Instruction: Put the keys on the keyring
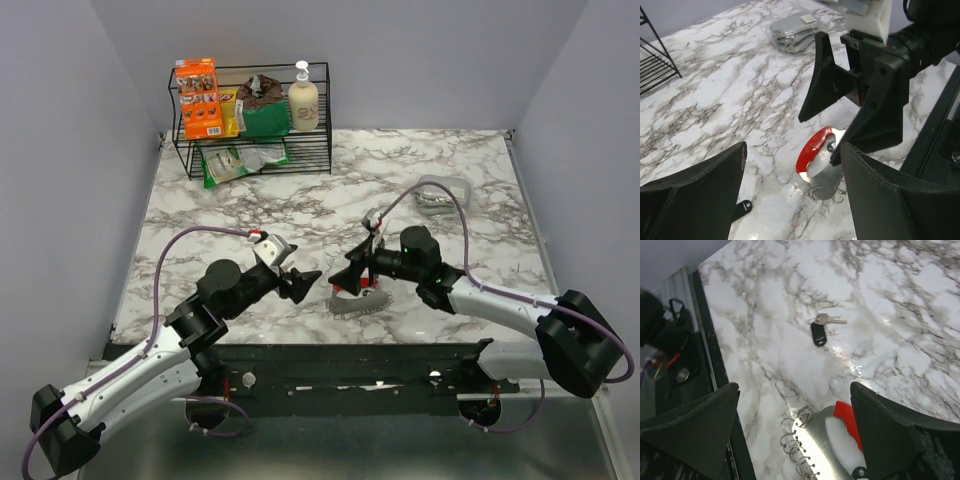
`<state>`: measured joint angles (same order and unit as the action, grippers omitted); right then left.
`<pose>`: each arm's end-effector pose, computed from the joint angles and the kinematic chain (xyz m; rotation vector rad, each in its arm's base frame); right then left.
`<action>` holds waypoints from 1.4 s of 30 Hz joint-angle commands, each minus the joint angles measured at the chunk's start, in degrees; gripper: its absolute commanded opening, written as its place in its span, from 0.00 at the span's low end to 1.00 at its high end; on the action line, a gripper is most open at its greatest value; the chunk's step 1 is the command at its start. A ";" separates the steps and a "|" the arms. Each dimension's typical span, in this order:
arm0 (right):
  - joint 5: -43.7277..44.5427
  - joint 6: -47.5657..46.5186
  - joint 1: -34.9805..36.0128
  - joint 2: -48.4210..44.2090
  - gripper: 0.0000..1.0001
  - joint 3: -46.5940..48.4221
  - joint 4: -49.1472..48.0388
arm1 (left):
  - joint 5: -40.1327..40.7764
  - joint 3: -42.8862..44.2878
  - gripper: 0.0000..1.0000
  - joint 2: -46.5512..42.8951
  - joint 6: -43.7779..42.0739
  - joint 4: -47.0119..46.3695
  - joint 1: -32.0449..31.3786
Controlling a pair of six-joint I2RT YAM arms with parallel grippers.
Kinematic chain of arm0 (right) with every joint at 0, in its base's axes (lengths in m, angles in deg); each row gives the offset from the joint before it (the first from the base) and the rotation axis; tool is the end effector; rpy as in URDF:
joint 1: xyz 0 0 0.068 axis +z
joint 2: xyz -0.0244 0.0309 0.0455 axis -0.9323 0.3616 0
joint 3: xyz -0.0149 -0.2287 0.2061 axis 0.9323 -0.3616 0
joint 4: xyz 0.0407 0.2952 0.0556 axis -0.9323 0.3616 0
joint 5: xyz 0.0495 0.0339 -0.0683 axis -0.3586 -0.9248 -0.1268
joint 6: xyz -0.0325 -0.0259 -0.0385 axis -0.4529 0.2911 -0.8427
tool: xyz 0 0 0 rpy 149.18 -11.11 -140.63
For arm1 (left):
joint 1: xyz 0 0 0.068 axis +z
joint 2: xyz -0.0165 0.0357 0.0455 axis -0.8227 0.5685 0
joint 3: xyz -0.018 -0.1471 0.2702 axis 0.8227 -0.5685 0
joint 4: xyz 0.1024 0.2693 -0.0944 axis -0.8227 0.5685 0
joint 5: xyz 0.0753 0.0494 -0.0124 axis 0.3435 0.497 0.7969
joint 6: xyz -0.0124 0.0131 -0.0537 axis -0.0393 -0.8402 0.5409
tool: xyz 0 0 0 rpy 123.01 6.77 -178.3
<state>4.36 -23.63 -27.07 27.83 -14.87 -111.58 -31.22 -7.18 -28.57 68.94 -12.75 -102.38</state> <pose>0.1965 0.1998 0.2159 -0.8494 1.7236 1.0696 0.1229 -0.1366 0.2962 0.6552 1.5468 -0.7692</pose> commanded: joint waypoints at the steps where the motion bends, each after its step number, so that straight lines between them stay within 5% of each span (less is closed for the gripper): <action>1: 7.88 6.44 -1.22 4.42 1.00 11.51 16.96 | 7.14 -0.88 0.94 0.77 5.15 -1.34 -0.26; 4: 7.53 6.01 -1.22 6.63 1.00 11.98 18.22 | 9.69 -0.80 0.99 1.82 10.07 -0.64 0.09; 9: 4.38 3.72 -1.22 9.52 0.99 13.29 20.85 | 1.19 3.51 0.99 8.40 13.85 5.87 4.21; 13: 0.17 3.72 -1.22 10.49 0.93 12.86 21.47 | -7.51 3.43 0.99 11.49 17.98 4.12 9.64; 18: -3.36 4.95 -1.13 12.16 0.78 12.16 21.65 | -28.96 2.46 0.99 19.56 24.84 -3.09 19.07; 22: -6.43 5.47 -0.78 13.30 0.59 11.80 22.17 | -29.24 2.90 0.99 22.12 25.90 -3.10 20.48; 25: -6.79 5.56 -0.08 14.71 0.54 12.24 23.84 | -29.06 3.16 0.99 23.18 25.82 -2.40 21.10; 42: -2.84 10.22 2.74 23.76 0.43 15.41 28.77 | -28.27 2.20 0.99 20.81 24.41 -1.16 21.19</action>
<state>-0.30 -14.60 -24.84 50.19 -1.01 -84.30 -58.65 -5.04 -5.94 93.73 -13.63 -81.55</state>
